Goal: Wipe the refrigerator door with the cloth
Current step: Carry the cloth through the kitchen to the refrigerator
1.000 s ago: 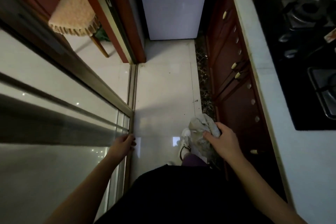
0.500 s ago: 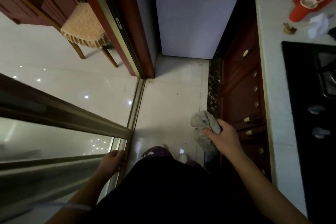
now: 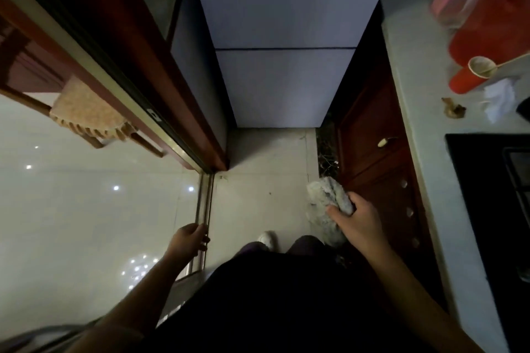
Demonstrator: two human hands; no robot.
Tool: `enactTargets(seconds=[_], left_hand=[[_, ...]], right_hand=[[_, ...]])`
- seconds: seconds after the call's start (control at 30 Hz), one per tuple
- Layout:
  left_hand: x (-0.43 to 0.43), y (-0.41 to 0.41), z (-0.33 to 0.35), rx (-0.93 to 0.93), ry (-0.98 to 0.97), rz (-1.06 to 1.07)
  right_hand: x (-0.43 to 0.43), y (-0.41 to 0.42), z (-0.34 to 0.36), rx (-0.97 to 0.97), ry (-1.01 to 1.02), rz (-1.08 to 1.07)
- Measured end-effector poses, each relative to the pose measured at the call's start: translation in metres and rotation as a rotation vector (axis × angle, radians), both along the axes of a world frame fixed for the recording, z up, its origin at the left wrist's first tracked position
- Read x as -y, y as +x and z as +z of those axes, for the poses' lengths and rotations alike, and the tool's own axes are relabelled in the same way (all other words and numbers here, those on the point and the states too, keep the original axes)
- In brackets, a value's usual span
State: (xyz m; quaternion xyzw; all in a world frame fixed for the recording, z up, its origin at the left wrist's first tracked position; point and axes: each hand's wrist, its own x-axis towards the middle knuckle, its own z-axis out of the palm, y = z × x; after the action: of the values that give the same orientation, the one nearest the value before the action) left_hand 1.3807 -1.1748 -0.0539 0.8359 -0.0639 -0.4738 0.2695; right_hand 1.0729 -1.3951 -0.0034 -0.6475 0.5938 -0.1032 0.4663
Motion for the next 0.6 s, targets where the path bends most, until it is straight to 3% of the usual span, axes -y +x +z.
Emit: enactTargets(seconds=[0.3, 0.6], left_hand=[[0.162, 0.073, 0.009, 0.042, -0.058, -0.097], [0.251, 0.12, 0.018, 0.072, -0.008, 0.083]], right_hand=[[0.124, 0.053, -0.02, -0.009, 0.068, -0.09], [0.275, 0.161, -0.012, 0.019, 0.066, 0.174]])
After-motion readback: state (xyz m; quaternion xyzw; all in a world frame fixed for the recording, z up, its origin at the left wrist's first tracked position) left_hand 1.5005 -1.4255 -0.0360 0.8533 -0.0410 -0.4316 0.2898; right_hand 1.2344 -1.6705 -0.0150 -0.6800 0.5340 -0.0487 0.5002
